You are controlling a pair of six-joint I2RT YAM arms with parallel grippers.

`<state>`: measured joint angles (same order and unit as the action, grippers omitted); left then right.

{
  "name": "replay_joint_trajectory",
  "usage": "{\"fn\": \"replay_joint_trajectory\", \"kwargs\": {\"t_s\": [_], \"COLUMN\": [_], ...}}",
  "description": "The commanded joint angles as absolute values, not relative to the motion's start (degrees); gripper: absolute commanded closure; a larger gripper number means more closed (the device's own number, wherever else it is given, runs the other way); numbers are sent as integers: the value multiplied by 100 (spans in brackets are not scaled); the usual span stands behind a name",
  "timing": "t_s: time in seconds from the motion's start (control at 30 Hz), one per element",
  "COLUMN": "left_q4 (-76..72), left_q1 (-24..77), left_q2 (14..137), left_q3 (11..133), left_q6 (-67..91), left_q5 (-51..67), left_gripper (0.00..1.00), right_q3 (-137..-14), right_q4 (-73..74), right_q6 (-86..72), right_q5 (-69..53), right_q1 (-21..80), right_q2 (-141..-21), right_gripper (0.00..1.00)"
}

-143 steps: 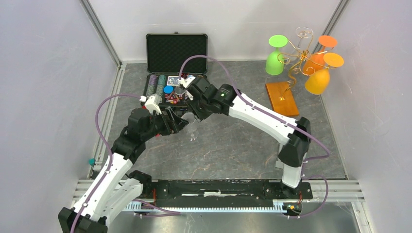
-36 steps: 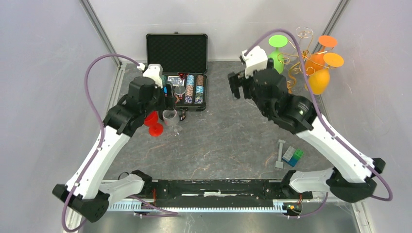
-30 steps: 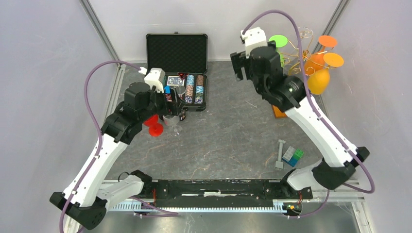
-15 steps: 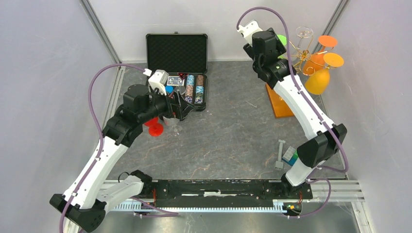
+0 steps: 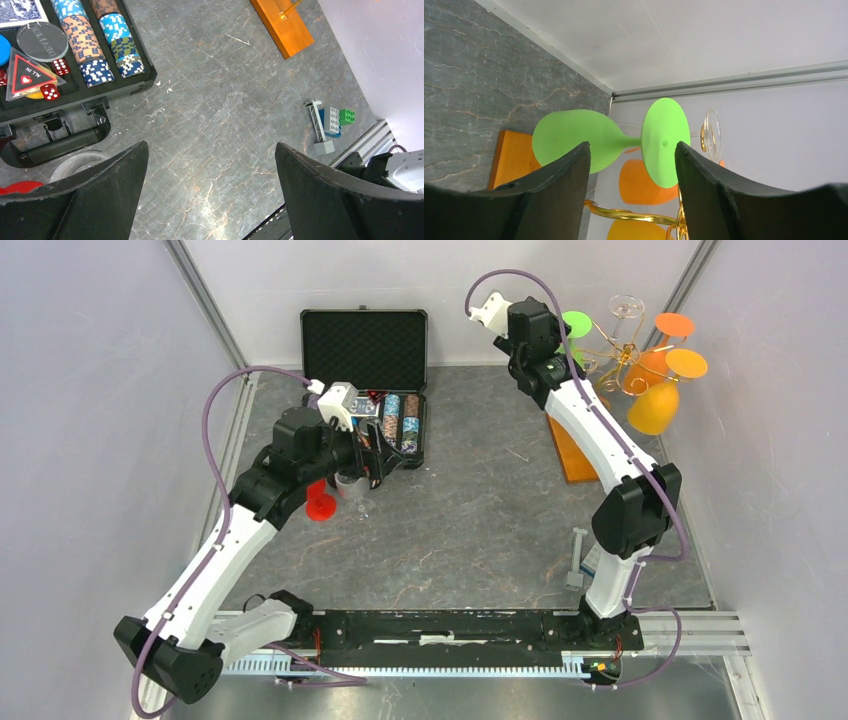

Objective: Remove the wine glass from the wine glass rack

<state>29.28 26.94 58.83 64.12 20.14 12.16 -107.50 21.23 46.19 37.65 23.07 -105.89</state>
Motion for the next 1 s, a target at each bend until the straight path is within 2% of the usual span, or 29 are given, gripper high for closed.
{"fn": "replay_joint_trajectory", "kwargs": {"t_s": [0.0, 0.4, 0.47, 0.53, 0.57, 0.97], "left_q4": [2607, 2752, 2734, 2716, 2703, 2602], "left_q1": [2647, 2527, 2514, 2506, 2496, 2394], "left_q2": [5869, 5924, 5899, 5908, 5920, 6145], "left_q3": [6356, 6375, 6333, 6283, 6255, 6089], "left_q6": [2098, 2038, 2021, 1982, 1970, 2004], "left_q5": [1159, 1301, 1310, 1319, 1311, 1428], "left_gripper": [0, 0, 0, 0, 0, 0], "right_q3": [-10846, -10523, -10527, -10538, -10553, -10426], "right_q4": [1827, 1637, 1623, 1552, 1528, 1344], "right_q6": [5058, 5437, 5404, 5312, 5273, 5732], "right_q5": [3640, 3711, 3683, 3751, 3774, 4008], "right_q1": [2165, 1951, 1951, 1949, 1951, 1973], "right_q2": [-10616, -10574, -10539, -10500, -10480, -10288], "right_gripper": [38, 64, 75, 97, 100, 100]}}
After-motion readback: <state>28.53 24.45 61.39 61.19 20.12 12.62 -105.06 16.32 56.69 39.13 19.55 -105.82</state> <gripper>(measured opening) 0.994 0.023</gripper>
